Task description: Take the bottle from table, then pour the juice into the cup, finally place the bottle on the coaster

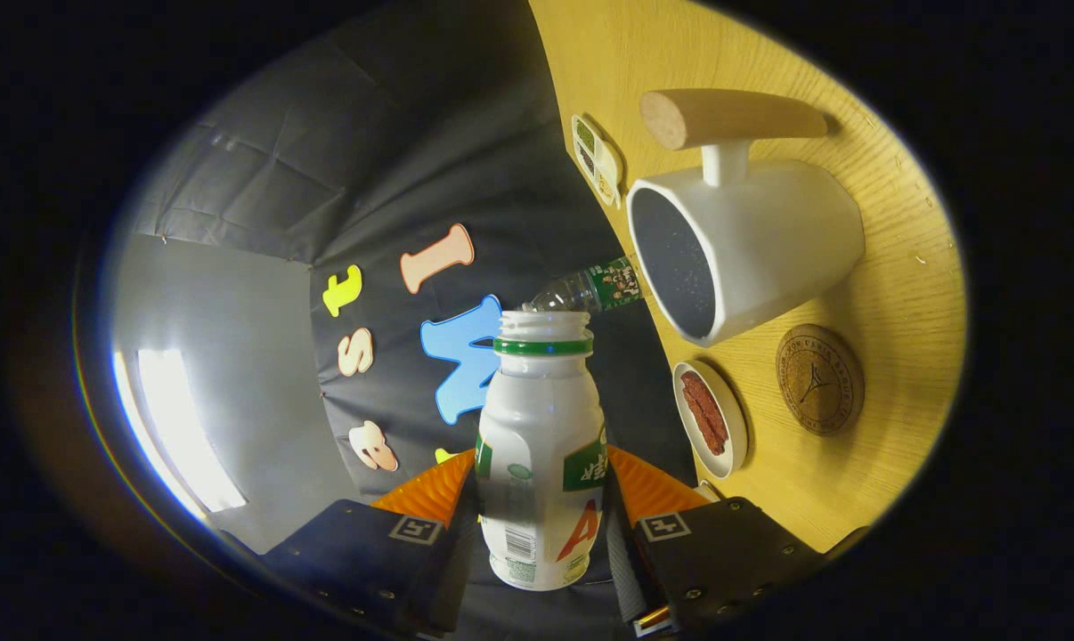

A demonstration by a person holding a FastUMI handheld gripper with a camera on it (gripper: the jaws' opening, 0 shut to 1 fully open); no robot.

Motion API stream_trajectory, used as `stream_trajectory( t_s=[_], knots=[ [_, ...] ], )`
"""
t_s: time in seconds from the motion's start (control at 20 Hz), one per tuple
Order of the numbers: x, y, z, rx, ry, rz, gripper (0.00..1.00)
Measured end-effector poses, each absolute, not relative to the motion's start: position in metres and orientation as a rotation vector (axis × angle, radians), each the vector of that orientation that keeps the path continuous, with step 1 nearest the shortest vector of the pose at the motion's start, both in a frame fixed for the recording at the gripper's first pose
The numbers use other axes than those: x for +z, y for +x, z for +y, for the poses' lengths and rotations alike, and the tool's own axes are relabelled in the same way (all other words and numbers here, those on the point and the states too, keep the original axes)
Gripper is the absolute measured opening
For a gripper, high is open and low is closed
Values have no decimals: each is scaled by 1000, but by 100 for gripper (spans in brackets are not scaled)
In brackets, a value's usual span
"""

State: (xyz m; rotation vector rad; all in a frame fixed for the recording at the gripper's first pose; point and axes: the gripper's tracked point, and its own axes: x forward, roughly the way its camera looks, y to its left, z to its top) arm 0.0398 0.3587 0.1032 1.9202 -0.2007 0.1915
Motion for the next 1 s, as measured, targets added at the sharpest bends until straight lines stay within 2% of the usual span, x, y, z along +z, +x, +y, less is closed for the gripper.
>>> stream_trajectory(
  t_s=[0.45, 0.9, 1.0],
  knots=[
    [80, 38, 364, 77, 1375, -110, 65],
    [94, 42, 396, 73, 753, -72, 65],
    [93, 43, 394, 36, 611, -57, 66]
  ],
)
